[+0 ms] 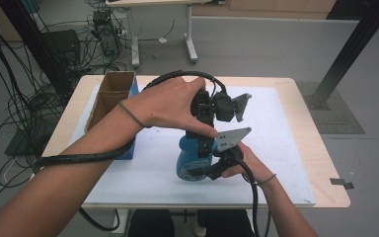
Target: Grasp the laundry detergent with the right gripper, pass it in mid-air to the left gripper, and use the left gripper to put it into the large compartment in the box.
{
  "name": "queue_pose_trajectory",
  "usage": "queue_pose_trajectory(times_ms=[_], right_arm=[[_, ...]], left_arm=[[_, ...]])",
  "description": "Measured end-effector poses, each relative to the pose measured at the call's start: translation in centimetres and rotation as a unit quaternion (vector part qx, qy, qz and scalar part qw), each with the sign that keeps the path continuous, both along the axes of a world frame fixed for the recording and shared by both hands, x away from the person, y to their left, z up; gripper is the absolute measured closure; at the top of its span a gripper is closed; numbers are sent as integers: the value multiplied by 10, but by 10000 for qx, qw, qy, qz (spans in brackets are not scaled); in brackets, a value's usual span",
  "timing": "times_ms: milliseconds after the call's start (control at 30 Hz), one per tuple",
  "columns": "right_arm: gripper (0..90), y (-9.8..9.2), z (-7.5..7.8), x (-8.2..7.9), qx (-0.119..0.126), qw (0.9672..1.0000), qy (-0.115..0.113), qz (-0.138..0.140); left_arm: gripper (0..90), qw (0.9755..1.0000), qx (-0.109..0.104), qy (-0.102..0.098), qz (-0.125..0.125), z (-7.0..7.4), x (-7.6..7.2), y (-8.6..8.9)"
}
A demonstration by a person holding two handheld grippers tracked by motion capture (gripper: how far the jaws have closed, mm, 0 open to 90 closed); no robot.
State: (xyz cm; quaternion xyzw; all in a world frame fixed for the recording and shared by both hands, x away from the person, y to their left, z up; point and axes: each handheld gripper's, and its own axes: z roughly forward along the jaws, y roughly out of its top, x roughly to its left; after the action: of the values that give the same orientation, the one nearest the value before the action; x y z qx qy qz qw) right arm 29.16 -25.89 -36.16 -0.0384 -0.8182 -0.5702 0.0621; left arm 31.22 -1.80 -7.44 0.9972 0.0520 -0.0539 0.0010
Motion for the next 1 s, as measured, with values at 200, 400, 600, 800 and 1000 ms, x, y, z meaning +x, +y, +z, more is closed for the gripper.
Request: queue_pose_trajectory(times_ms=[200,400,600,800,1000], right_arm=[[416,0,0,0,-5,10000,0,21],[416,1,0,1,-22,10000,-7,22],[416,2,0,1,-5,10000,3,32],[416,3,1,0,-66,10000,59,14],[416,4,2,0,-55,10000,41,29]], left_arm=[[86,10000,-13,9,20,0,0,1],[86,10000,-17,14,20,-1,0,2],[86,10000,-22,0,26,-1,0,4],[85,10000,-20,-2,37,-1,0,6],[85,10000,-18,-8,48,-4,-1,6]])
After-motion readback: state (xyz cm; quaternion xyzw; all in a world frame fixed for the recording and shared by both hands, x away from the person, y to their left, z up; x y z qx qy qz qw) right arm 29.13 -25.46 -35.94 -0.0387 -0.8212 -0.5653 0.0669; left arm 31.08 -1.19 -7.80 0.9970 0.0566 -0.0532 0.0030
